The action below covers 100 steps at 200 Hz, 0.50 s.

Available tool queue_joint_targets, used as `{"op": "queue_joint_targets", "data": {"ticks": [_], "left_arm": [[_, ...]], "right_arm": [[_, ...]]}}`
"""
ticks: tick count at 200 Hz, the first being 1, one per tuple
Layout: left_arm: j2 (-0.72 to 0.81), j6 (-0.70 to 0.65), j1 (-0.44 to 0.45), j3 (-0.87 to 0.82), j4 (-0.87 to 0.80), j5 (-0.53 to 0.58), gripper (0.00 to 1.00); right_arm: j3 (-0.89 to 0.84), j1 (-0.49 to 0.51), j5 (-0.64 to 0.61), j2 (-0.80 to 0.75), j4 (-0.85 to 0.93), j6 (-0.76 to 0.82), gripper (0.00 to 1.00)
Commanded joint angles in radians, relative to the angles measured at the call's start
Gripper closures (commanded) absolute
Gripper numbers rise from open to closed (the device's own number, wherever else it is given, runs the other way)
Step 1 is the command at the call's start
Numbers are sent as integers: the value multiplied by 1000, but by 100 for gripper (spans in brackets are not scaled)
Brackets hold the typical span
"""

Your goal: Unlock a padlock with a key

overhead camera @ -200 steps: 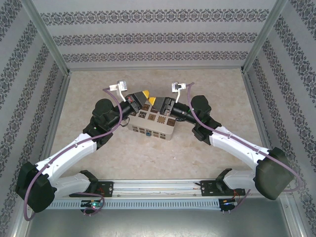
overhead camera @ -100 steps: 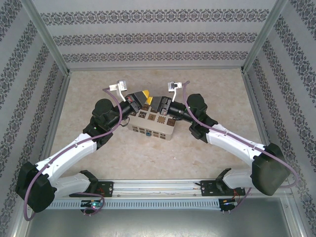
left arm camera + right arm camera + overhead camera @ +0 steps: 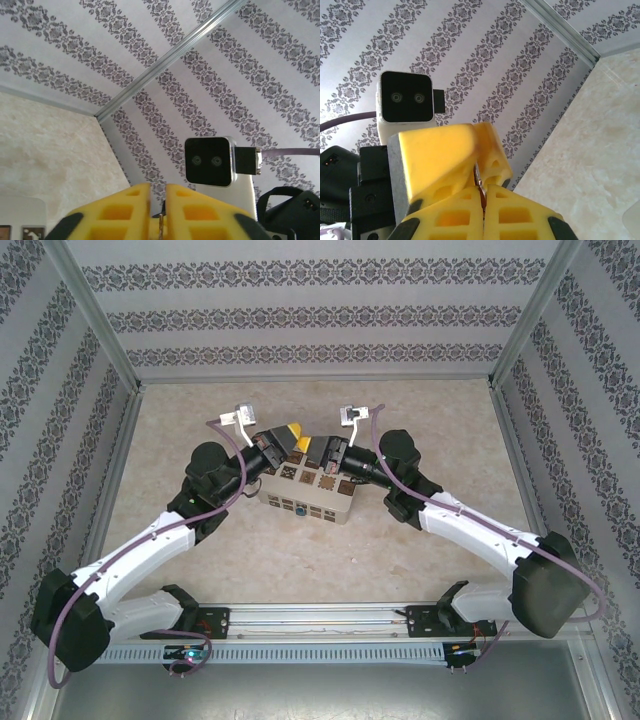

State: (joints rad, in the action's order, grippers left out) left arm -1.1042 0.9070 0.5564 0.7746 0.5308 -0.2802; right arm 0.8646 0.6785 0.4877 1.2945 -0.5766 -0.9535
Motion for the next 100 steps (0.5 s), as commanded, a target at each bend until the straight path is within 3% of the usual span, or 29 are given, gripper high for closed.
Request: {"op": "queue_joint_targets", "data": {"ticks": [1, 17, 62, 100], "left_arm": [[65, 1, -33, -33, 30, 0, 76], [108, -5, -59, -56, -5, -3, 62], [254, -114, -133, -103, -281, -42, 47], [331, -277, -139, -147, -579, -28, 35]], "right_arm": [[-19, -8, -9, -49, 71, 73, 100], [-28, -19, -3, -68, 141, 129, 100], [-37, -29, -10, -76, 434, 375, 100], [-93, -25, -1, -1, 429, 400, 100]]}}
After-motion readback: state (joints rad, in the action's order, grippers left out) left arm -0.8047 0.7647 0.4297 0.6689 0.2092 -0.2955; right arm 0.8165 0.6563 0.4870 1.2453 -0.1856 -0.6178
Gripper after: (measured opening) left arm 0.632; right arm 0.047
